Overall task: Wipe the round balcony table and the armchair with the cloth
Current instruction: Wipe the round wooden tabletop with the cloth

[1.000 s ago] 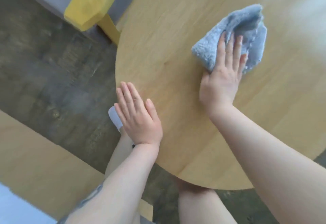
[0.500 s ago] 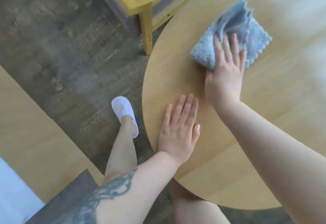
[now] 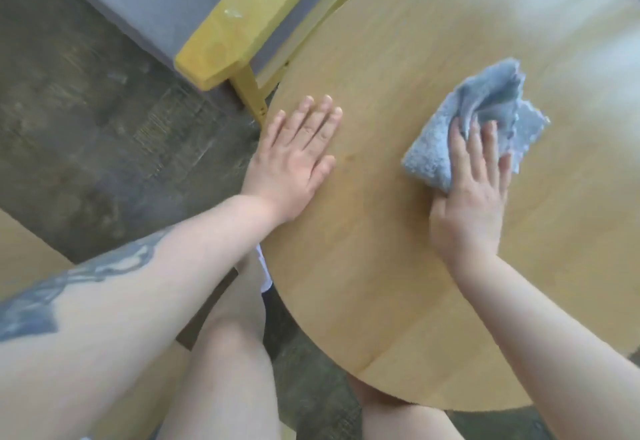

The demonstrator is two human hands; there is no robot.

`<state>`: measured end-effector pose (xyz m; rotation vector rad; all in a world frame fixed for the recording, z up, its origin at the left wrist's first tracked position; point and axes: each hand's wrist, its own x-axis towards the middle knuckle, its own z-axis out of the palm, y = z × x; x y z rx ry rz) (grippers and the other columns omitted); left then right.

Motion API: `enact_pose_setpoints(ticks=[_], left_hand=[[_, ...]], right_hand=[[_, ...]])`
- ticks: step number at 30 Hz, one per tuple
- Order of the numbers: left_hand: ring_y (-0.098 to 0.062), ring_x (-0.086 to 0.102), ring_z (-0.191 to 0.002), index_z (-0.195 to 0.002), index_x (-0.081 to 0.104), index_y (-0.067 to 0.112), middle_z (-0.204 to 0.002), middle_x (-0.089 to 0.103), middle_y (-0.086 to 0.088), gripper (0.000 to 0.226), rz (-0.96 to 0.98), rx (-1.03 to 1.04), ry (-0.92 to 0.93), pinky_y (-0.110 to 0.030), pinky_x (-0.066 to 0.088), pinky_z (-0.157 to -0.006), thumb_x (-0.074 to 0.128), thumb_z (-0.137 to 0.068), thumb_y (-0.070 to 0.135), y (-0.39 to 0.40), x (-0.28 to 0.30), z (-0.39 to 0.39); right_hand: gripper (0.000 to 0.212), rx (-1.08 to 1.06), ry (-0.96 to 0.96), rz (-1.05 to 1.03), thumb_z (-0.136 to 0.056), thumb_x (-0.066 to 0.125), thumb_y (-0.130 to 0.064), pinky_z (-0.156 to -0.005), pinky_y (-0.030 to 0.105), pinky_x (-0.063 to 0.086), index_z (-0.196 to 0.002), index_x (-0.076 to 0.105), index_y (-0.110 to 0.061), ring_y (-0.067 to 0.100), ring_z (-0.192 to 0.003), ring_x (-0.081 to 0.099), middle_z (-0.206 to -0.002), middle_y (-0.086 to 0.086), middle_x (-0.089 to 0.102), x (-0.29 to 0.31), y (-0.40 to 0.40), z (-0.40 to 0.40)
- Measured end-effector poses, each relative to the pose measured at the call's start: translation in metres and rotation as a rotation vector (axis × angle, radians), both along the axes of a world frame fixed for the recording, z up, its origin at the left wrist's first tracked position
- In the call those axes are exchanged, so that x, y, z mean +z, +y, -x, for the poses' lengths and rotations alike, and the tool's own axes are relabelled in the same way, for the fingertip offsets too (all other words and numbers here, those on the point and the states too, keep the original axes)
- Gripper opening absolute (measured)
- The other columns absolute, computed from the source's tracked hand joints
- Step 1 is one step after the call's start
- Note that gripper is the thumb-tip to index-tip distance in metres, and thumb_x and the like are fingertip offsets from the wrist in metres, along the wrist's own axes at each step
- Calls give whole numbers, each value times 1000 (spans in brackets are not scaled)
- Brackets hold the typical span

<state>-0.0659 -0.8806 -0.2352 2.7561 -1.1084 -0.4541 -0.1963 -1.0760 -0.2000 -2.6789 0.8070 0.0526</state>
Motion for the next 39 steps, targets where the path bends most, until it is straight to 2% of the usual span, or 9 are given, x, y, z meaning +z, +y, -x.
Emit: enact_pose_setpoints(ticks=[2, 7, 14, 18, 26, 29, 32, 37, 39], left_hand=[[-19, 7, -148, -153, 14, 21, -161, 11, 1, 58, -22, -91, -46, -40, 3, -118, 22, -99, 40, -10, -4, -20], [-20, 10, -148, -153, 20, 18, -160, 15, -1, 55, 4, -185, -43, -44, 12, -119, 22, -100, 34, -11, -2, -33], [-18, -1, -148, -154, 9, 19, -161, 5, 0, 57, 41, -310, 38, -37, -1, -119, 26, -101, 30, -66, 5, -98], [-17, 5, -148, -153, 16, 20, -161, 12, 2, 57, 86, -535, -5, -38, -3, -118, 27, -97, 28, -93, -3, -107], [-11, 8, -147, -151, 27, 25, -159, 19, 8, 56, 216, -452, 46, -39, -5, -119, 33, -95, 24, -98, -3, -103], [-14, 3, -148, -152, 22, 23, -160, 13, 5, 55, 188, -484, -6, -40, -5, -119, 29, -98, 26, -93, -4, -101], [-16, 1, -148, -153, 21, 22, -161, 10, 4, 55, 210, -519, -35, -39, -6, -119, 28, -98, 25, -89, -3, -95], [-15, -3, -148, -153, 12, 23, -161, 6, 5, 55, 94, -817, 15, -37, -8, -119, 27, -101, 29, -57, 2, -81], [-13, -6, -148, -153, 8, 26, -161, 2, 8, 55, 22, -999, 24, -34, -11, -118, 24, -102, 35, -40, 4, -84]], right_hand=[[87, -73, 72, -36, -71, 50, -6, -119, 41, -4, -152, 18, -17, 20, -148, 1, -160, 3, 12, -18, 45, 20], [74, 414, 19, -206, -73, 37, -18, -119, 36, 3, -147, 33, -15, 15, -147, 9, -156, 2, 26, -5, 104, 15], [84, -596, 63, -45, -72, 49, -6, -120, 41, -1, -151, 20, -13, 19, -148, 6, -159, 3, 14, -5, 80, -32], [75, -491, 18, -192, -71, 34, -19, -118, 44, 6, -146, 34, -12, 21, -147, 12, -156, 6, 25, -5, 180, -89], [73, -707, 43, -122, -77, 41, -18, -120, 40, 6, -149, 27, -15, 17, -147, 12, -157, 2, 24, -26, 214, -85], [71, -1258, 136, -13, -85, 39, -30, -118, 49, 10, -150, 20, -9, 23, -146, 12, -157, 9, 20, -27, 241, -19], [67, -1759, -41, 19, -90, 32, -33, -119, 48, 5, -150, 20, -5, 27, -146, 12, -157, 14, 18, -24, 216, -20], [73, -757, -2, 22, -80, 55, -26, -120, 39, 7, -148, 32, -14, 18, -146, 17, -157, 3, 24, -32, 243, -77], [71, -823, 114, 18, -83, 48, -33, -119, 40, 11, -149, 30, -14, 17, -145, 19, -156, 4, 26, -36, 270, -43]])
